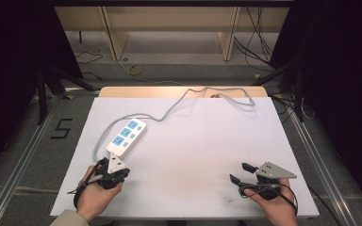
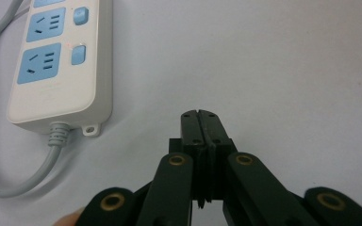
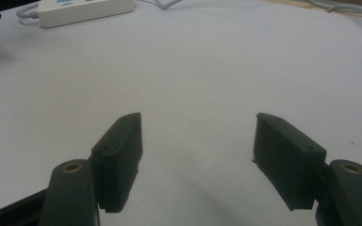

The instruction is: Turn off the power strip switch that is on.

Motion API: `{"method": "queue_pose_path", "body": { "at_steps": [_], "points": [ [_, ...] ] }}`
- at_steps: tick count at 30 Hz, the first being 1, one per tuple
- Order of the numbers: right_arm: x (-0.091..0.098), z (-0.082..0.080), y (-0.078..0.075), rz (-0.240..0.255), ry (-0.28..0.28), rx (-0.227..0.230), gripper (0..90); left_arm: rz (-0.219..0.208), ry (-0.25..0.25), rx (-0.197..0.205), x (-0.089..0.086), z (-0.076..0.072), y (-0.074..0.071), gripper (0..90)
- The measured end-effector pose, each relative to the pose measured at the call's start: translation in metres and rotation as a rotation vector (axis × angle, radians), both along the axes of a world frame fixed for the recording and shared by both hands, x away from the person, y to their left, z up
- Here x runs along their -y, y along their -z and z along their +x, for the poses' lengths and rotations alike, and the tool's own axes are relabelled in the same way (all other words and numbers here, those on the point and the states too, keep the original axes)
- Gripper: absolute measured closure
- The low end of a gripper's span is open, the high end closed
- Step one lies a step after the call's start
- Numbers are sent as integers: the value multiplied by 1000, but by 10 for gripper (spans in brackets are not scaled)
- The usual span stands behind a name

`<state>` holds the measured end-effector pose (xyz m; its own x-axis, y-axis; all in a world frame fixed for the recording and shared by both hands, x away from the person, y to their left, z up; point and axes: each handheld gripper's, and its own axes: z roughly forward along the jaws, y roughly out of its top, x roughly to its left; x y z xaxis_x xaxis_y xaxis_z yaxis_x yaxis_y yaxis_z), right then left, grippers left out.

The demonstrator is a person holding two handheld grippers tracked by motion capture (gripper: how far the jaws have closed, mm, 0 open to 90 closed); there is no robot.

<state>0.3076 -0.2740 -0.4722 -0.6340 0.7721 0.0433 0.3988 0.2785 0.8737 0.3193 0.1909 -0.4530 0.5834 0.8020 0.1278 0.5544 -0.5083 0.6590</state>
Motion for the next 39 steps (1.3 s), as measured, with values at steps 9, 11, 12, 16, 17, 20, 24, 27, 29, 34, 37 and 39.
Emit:
{"method": "queue_pose_path", "body": {
  "at_steps": [9,11,12,16,17,20,24,27,29,34,37,39],
  "points": [
    [-1,-1,0,-3,-2,-4,343,-3,-11,-12,5,8,-7,896],
    [-1,-1,0,-3,-3,-3,343,-6,-14,-14,7,10,-8,896],
    [-1,-1,0,-3,-3,-3,343,-8,-16,-13,8,11,-9,896],
    [-1,-1,0,-4,-4,-3,342,-5,-14,-15,10,16,-10,896],
    [-1,-1,0,-4,-4,-3,342,-5,-15,-17,11,17,-11,896],
    [-1,-1,0,-5,-3,-3,342,-2,-19,-17,13,20,-12,896],
    [-1,-1,0,-5,-2,-4,342,1,-26,-18,14,24,-13,896],
    [-2,-1,0,-4,-2,-4,342,-1,-30,-25,15,27,-14,896],
    [-2,-1,0,-3,-3,-2,342,-2,-36,-28,15,28,-14,896],
    [-2,-1,0,-4,-2,-2,342,1,-42,-28,15,32,-16,896],
    [-2,-1,0,-3,-3,-3,342,-1,-43,-29,16,34,-17,896],
    [-2,-1,0,-3,-3,-3,342,3,-41,-30,16,36,-17,896]
  ]
}}
